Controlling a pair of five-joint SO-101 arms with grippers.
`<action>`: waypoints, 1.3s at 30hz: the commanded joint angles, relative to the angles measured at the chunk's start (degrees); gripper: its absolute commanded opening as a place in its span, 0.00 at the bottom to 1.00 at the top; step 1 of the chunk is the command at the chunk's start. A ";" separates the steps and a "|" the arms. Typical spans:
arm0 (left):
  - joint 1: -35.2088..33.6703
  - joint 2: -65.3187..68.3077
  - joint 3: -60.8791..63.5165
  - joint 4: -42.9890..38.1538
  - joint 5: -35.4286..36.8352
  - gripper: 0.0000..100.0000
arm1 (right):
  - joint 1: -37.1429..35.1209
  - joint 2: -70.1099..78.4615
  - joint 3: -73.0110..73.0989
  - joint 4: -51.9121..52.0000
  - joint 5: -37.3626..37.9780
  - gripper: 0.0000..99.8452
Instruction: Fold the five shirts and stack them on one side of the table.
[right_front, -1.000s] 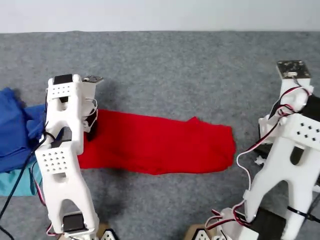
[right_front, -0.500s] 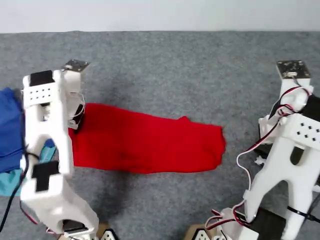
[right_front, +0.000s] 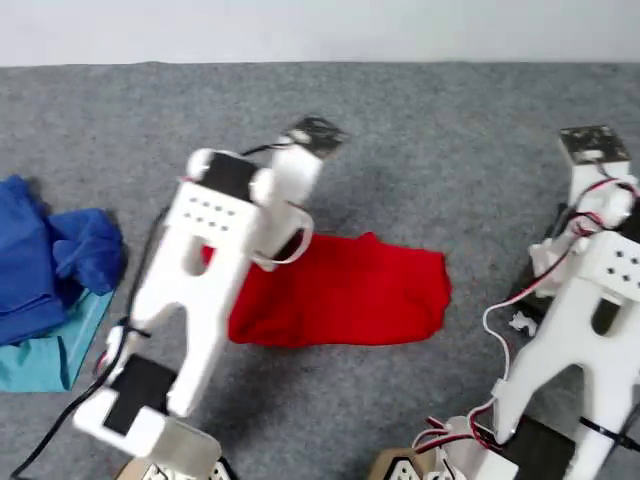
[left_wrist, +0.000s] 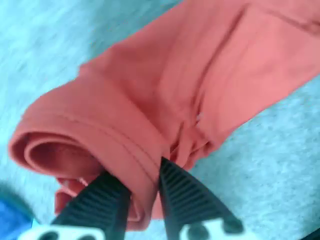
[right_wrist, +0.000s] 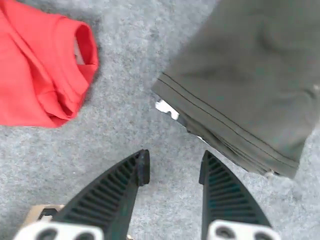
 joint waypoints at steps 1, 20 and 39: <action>4.84 3.96 -7.25 1.32 0.79 0.00 | 5.49 -1.98 -2.46 1.63 2.90 0.18; 20.66 39.47 -45.23 1.32 2.99 0.01 | 28.09 -2.42 5.27 1.45 13.80 0.18; 12.04 18.46 -40.75 1.49 7.74 0.15 | 23.60 -2.51 5.36 2.07 12.13 0.18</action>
